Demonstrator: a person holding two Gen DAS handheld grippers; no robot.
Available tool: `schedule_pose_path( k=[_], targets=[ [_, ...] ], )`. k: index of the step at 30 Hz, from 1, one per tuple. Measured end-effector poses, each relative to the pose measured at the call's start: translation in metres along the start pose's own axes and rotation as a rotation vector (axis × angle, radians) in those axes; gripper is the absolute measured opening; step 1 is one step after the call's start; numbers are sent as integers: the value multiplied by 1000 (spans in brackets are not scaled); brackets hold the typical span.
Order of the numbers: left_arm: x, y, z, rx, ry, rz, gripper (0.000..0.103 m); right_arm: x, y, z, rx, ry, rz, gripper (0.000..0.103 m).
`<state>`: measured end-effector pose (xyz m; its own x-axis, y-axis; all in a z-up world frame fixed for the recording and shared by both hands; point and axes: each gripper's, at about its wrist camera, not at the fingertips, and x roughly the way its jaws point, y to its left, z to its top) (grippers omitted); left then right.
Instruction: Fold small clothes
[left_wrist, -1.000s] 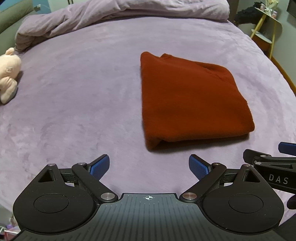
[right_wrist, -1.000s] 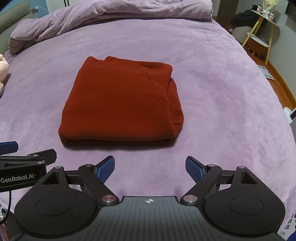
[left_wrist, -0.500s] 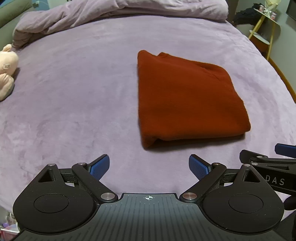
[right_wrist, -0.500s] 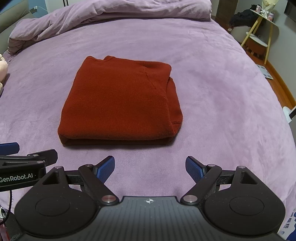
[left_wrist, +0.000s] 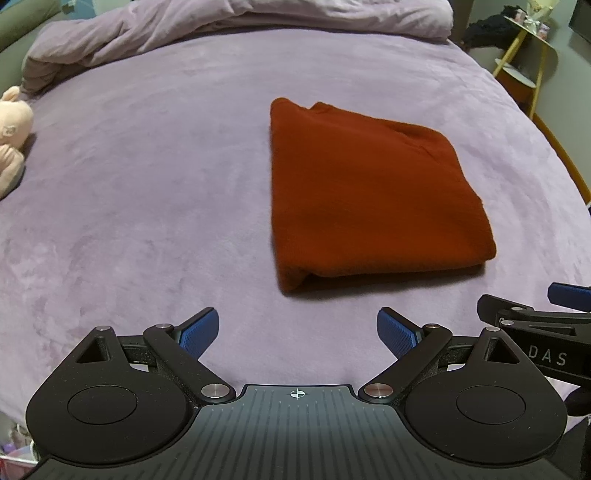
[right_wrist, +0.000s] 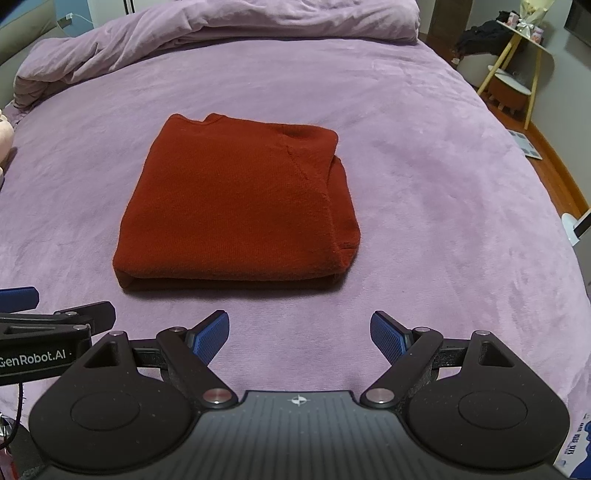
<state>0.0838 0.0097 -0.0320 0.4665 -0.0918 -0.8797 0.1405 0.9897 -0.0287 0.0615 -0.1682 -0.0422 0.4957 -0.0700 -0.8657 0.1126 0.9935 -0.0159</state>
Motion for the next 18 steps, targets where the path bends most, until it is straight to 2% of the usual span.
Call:
schedule_pose_path(
  k=[18],
  targets=[
    [-1,-2,-1,7,-1,1,96,-2,0,0,-1,-5,-3,84]
  ],
)
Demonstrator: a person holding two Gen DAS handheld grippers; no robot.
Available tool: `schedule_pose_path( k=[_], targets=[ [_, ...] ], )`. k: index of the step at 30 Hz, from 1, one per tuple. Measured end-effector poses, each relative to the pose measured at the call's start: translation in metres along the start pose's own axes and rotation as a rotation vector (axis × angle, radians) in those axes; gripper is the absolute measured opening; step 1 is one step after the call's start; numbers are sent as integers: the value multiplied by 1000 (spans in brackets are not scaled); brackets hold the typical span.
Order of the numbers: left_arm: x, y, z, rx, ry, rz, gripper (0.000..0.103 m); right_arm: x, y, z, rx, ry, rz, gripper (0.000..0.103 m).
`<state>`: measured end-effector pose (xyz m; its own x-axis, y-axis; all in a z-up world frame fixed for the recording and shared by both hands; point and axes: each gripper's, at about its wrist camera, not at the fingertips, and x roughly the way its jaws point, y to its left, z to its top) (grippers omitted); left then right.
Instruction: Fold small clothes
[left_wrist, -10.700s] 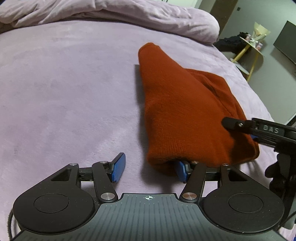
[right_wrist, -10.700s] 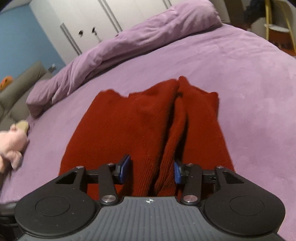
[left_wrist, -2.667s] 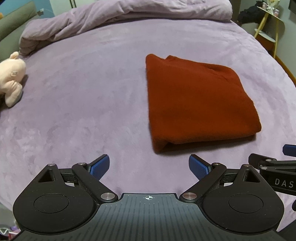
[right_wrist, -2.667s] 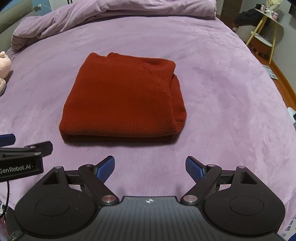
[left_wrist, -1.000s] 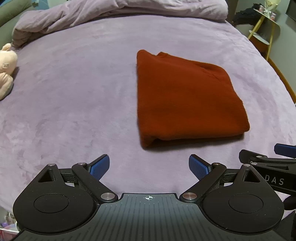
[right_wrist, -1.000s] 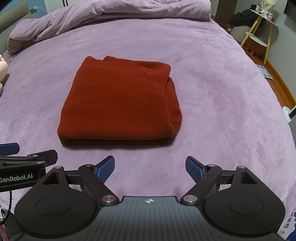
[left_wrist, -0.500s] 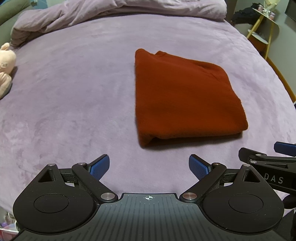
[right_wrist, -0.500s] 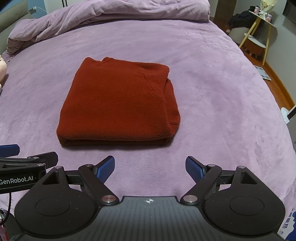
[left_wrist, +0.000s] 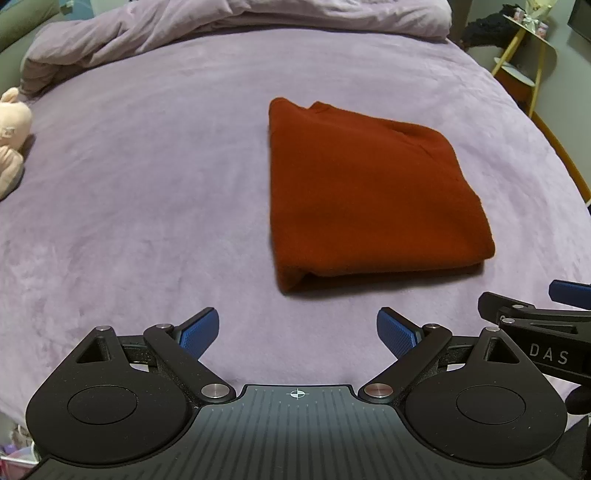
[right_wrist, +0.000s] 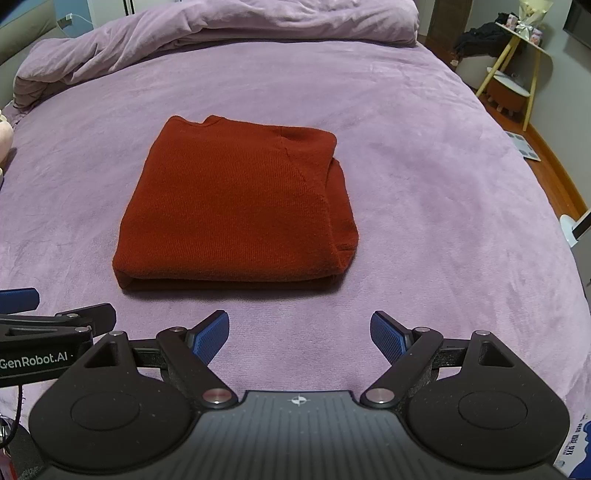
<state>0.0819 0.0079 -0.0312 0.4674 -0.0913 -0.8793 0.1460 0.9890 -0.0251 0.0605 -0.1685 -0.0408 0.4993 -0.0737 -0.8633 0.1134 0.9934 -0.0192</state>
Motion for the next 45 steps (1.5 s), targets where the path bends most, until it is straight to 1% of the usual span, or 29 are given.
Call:
schedule_pose_path(
  k=[15,24,28,31,35,45],
  targets=[
    [-1,0,2,8,0,-11,96,-3,2,2,1,-3,-3,84],
    [-3,-1,4,11,-7,-38,94,-4,4,3,2,-3,-7,84],
    [-5,-1,3,17,-21,-62,94,-4,4,3,1,0,-10,84],
    [-8,-3,2,33,-49,-45,94,-3,4,4,3,3,-11,84],
    [-8,-7,1,63,-51,3,94,-2,3,4,8,6,-16,84],
    [-4,-7,1,71,-26,16,94,-1,3,3,6,5,-29,84]
  ],
)
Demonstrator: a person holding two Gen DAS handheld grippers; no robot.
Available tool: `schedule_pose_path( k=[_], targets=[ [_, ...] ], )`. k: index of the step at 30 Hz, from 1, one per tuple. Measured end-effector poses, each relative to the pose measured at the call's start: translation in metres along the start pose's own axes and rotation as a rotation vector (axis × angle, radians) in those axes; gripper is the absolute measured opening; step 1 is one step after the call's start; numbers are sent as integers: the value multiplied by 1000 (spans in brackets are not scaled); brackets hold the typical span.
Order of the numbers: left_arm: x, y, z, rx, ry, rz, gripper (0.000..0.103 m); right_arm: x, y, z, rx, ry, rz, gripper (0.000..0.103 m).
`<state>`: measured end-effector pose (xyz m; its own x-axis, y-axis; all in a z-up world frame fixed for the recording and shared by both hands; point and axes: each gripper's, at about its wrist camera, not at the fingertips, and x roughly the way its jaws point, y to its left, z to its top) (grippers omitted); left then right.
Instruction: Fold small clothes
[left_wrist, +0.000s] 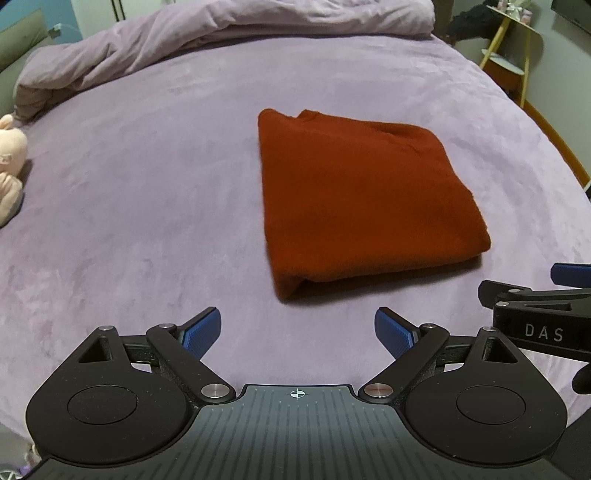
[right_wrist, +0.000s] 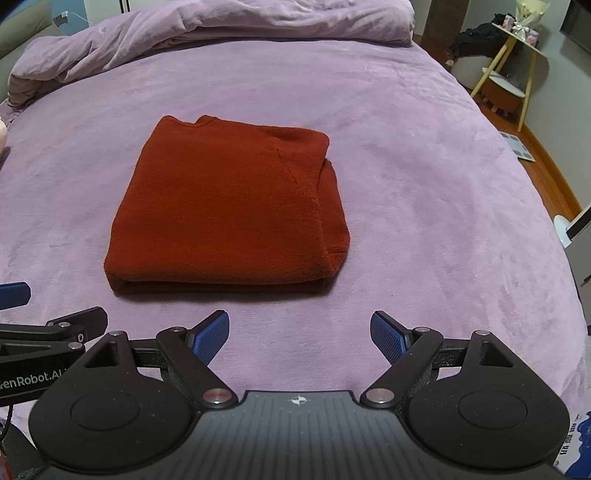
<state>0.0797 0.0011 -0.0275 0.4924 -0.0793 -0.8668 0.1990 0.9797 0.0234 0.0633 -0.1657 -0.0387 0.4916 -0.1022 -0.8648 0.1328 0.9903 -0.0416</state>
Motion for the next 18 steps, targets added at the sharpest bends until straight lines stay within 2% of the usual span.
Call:
schedule_pose_path(
  k=[18],
  targets=[
    [-3,-6,-3,42,-5,-14,94,-1,-1,-1,1,2,-5,84]
  ],
)
